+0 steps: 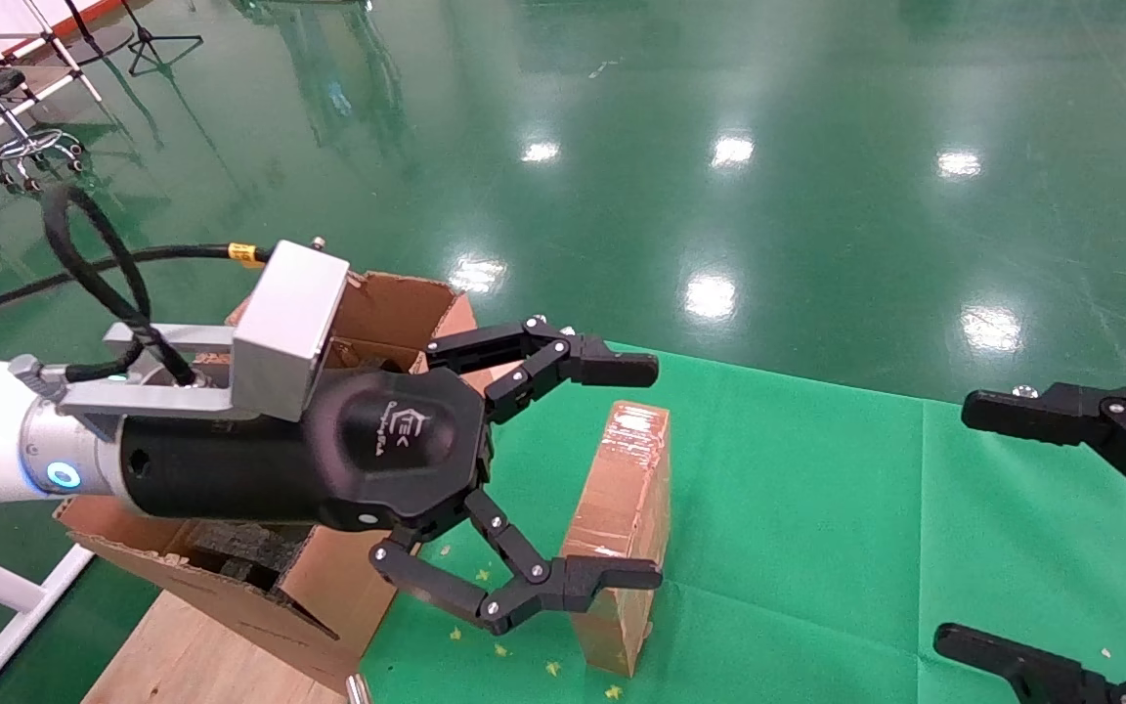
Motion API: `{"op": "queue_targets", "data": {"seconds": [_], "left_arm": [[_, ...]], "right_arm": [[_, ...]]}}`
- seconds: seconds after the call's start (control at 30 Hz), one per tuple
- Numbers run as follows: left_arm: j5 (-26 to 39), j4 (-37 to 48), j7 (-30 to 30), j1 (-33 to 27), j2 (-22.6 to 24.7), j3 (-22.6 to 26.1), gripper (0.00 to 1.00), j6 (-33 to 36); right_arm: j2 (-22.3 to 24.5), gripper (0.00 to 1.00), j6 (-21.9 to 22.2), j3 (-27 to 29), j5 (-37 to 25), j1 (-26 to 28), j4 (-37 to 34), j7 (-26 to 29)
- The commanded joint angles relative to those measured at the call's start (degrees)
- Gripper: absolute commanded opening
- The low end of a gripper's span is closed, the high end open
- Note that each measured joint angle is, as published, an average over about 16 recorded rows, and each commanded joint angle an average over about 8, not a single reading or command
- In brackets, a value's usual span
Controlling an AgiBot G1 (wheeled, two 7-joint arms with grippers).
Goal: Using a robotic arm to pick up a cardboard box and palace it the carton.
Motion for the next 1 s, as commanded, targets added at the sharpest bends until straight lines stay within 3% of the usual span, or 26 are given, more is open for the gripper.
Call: {"op": "queue_targets", "data": {"seconds": [0.03,0.47,0.53,0.7,0.77,0.83,1.0], "left_arm": [[0.0,0.0,0.0,0.0,0.0,0.0,1.00,0.0],[0.0,0.0,0.0,0.0,0.0,0.0,1.00,0.0],[0.1,-0.1,0.0,0.0,-0.1,0.0,1.00,0.0],[3.8,-1.2,-1.0,-1.6,-0.9,1.3,1.00,-0.3],[7.2,-2.0,-2.7,-3.0,-1.6,2.5,1.00,-1.0],[11.1,-2.6,-5.2,-4.6,-2.1,4.0,1.00,-2.0],[18.7,-3.0,-11.7,-7.5,-1.9,7.4,1.00,-4.3]], "right_arm": [[0.0,1.00,0.0,0.0,0.0,0.0,0.0,0.0],[0.0,0.97,0.0,0.0,0.0,0.0,0.0,0.0],[0.0,0.82,0.0,0.0,0.0,0.0,0.0,0.0],[0.0,0.20,0.0,0.0,0.0,0.0,0.0,0.0],[0.0,0.05,0.0,0.0,0.0,0.0,0.0,0.0],[0.0,0.00,0.0,0.0,0.0,0.0,0.0,0.0],[0.0,0.00,0.0,0.0,0.0,0.0,0.0,0.0]]}}
